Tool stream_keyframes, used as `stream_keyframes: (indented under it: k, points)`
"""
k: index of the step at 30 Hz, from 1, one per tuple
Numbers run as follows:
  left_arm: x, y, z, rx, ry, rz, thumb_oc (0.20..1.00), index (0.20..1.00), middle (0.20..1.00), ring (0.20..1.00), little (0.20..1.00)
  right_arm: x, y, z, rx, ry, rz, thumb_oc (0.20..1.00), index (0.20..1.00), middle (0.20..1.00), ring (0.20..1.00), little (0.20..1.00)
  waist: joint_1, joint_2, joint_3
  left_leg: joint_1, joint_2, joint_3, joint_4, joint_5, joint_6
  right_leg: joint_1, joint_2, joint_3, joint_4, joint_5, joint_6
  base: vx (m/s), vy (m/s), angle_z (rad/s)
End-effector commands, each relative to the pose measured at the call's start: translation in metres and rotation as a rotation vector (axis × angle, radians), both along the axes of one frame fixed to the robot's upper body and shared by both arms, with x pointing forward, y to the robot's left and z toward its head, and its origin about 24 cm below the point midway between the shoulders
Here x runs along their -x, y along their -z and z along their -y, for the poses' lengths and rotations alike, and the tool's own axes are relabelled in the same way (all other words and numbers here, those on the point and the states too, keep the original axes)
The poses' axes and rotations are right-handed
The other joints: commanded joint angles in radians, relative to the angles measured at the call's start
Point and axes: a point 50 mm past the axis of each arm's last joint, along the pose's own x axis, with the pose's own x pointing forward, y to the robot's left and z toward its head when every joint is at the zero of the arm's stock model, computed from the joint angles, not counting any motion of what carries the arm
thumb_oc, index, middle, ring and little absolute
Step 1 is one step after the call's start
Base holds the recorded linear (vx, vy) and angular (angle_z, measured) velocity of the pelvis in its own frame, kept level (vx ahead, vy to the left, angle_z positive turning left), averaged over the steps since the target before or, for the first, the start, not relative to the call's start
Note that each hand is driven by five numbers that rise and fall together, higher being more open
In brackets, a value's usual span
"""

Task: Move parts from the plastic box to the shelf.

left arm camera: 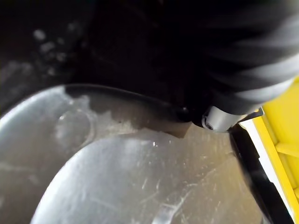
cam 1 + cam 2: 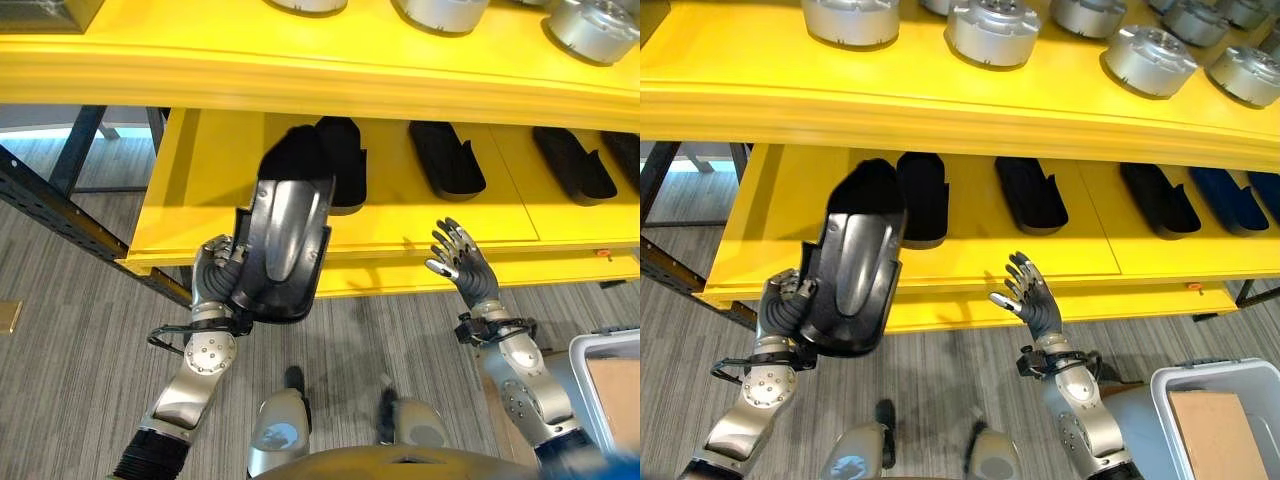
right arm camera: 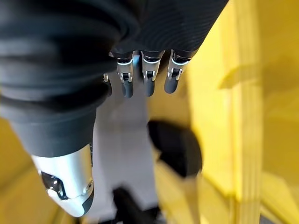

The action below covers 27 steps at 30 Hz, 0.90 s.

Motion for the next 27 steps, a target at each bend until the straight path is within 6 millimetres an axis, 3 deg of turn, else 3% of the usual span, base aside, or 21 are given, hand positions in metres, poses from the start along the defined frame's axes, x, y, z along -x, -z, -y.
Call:
stream_keyframes:
  k: [1,5,9,11,12,13,15,19,23,25,26,27]
  points:
    - [-0.012,-0.04,0.023,-0.015,0.12,0.194,0.2,0.2,0.2,0.2,0.2,-0.004,-0.018,0.007,0.068,0.041,0.145,1.0,1.0,1.0,1.0,1.0,-0.049,0.012,-0.058,0.062,-0.099,-0.077,-0.014,-0.107,-0.008,0.019,0.046,0.091,-0.151,0.128,-0.009,-0.04,-0.011,0.93]
    - [-0.019,-0.042,0.026,-0.014,0.139,0.197,0.2,0.2,0.2,0.2,0.2,-0.003,-0.023,0.008,0.131,0.063,0.207,1.0,1.0,1.0,1.0,1.0,-0.059,0.016,-0.056,0.055,-0.127,-0.132,-0.029,-0.093,0.0,0.036,0.071,0.13,-0.211,0.138,-0.019,-0.01,-0.114,0.57]
    - [-0.019,-0.042,0.025,-0.019,0.108,0.186,0.2,0.2,0.2,0.2,0.2,-0.001,-0.023,0.006,0.142,0.032,0.208,1.0,1.0,1.0,1.0,1.0,-0.071,0.025,-0.067,0.063,-0.132,-0.127,-0.011,-0.108,0.002,0.06,0.067,0.146,-0.247,0.15,-0.02,0.05,-0.14,0.19]
    - [-0.021,-0.044,0.025,-0.022,0.112,0.192,0.2,0.2,0.2,0.2,0.2,0.0,-0.023,0.006,0.16,0.029,0.223,1.0,1.0,1.0,1.0,1.0,-0.083,0.03,-0.067,0.058,-0.13,-0.083,0.022,-0.126,-0.001,0.06,0.06,0.136,-0.244,0.146,-0.019,-0.04,-0.075,0.14]
    - [-0.026,-0.048,0.027,-0.021,0.127,0.196,0.2,0.2,0.2,0.2,0.2,0.001,-0.024,0.007,0.174,0.045,0.236,1.0,1.0,1.0,1.0,1.0,-0.103,0.035,-0.061,0.041,-0.114,-0.002,0.074,-0.144,-0.01,0.055,0.044,0.109,-0.231,0.139,-0.019,-0.09,-0.06,0.19]
    - [-0.029,-0.05,0.029,-0.024,0.132,0.201,0.2,0.2,0.2,0.2,0.2,0.002,-0.025,0.009,0.171,0.059,0.234,1.0,1.0,1.0,1.0,1.0,-0.113,0.037,-0.056,0.029,-0.101,0.037,0.1,-0.154,-0.016,0.05,0.035,0.092,-0.221,0.135,-0.02,-0.12,-0.041,0.28]
    - [-0.032,-0.052,0.031,-0.018,0.129,0.219,0.2,0.2,0.2,0.2,0.2,0.0,-0.025,0.009,0.181,0.07,0.243,1.0,1.0,1.0,1.0,1.0,-0.125,0.043,-0.044,0.018,-0.067,0.049,0.117,-0.156,-0.026,0.039,0.023,0.074,-0.187,0.12,-0.028,-0.07,0.013,0.53]
    - [-0.027,-0.051,0.024,-0.005,0.088,0.224,0.2,0.2,0.2,0.2,0.2,-0.001,-0.023,0.006,0.151,-0.043,0.214,1.0,1.0,1.0,1.0,1.0,-0.12,0.054,-0.038,0.03,0.005,-0.044,0.083,-0.11,-0.073,0.048,0.009,0.101,-0.167,0.092,-0.041,0.02,0.099,0.22]
    - [-0.018,-0.046,0.019,0.023,0.071,0.217,0.2,0.2,0.2,0.2,0.2,0.004,-0.026,0.013,0.144,-0.112,0.212,1.0,1.0,1.0,1.0,1.0,-0.117,0.053,-0.038,0.012,0.16,-0.092,-0.024,0.015,-0.146,0.06,-0.031,0.111,-0.168,0.062,-0.045,0.02,0.233,-0.25]
    - [-0.019,-0.046,0.019,0.02,0.072,0.232,0.2,0.2,0.2,0.2,0.2,0.003,-0.03,0.016,0.162,-0.132,0.228,1.0,1.0,1.0,1.0,1.0,-0.129,0.055,-0.03,-0.011,0.235,-0.071,-0.055,0.076,-0.163,0.057,-0.048,0.095,-0.156,0.046,-0.051,-0.04,0.398,-0.16]
    - [-0.023,-0.046,0.018,0.025,0.064,0.262,0.2,0.2,0.2,0.2,0.2,0.001,-0.035,0.021,0.142,-0.149,0.236,1.0,1.0,1.0,1.0,1.0,-0.156,0.068,-0.016,-0.009,0.291,-0.025,-0.07,0.092,-0.175,0.034,-0.079,0.07,-0.121,0.025,-0.049,-0.06,0.478,-0.07]
    - [-0.024,-0.047,0.018,0.026,0.062,0.265,0.2,0.2,0.2,0.2,0.2,0.0,-0.036,0.021,0.141,-0.151,0.236,1.0,1.0,1.0,1.0,1.0,-0.159,0.071,-0.014,-0.005,0.293,-0.018,-0.074,0.089,-0.177,0.027,-0.083,0.067,-0.113,0.022,-0.047,-0.06,0.548,-0.01]
